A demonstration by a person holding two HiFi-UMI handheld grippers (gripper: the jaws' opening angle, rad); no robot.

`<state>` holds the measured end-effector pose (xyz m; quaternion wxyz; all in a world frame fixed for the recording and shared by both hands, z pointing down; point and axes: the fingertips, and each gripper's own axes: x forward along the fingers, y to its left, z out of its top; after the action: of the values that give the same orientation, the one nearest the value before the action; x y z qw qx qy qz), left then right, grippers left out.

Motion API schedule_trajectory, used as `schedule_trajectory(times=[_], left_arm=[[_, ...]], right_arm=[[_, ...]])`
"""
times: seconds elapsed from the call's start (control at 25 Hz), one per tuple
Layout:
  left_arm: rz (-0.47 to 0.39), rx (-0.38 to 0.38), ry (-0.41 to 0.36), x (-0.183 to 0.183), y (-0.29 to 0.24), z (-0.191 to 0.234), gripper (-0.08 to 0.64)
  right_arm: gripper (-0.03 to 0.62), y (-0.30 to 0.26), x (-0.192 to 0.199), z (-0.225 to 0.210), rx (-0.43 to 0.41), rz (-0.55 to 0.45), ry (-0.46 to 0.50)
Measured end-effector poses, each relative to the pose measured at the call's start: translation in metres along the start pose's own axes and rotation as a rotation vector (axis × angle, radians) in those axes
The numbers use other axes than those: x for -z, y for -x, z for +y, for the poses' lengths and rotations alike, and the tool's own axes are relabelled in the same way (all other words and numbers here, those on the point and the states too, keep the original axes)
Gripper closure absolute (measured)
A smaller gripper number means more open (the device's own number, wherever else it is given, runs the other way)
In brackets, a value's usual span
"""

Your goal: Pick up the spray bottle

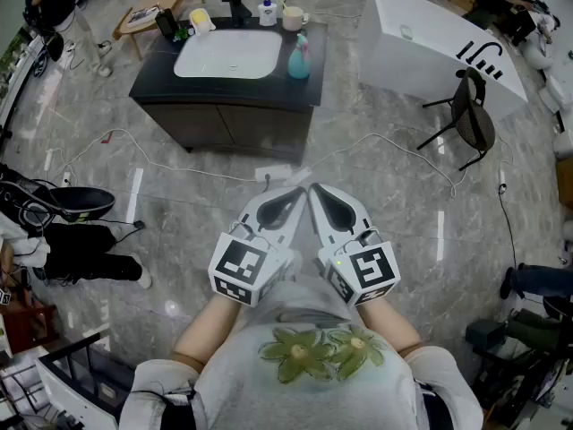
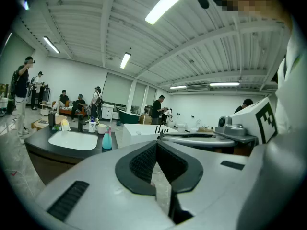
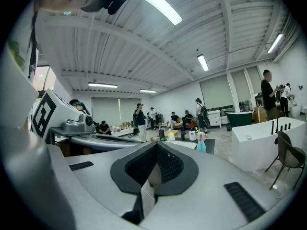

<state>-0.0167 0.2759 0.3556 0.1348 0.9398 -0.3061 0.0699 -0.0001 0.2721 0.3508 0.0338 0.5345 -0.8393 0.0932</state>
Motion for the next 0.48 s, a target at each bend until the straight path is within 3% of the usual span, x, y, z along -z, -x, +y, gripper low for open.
schedule_trajectory(times=[0.48], left_arm=[[-0.003, -0.055, 0.017, 0.002, -0.014, 0.012, 0.551]], right_arm=[[0.57, -0.012, 0.005, -0.009, -0.02, 0.005, 0.025]])
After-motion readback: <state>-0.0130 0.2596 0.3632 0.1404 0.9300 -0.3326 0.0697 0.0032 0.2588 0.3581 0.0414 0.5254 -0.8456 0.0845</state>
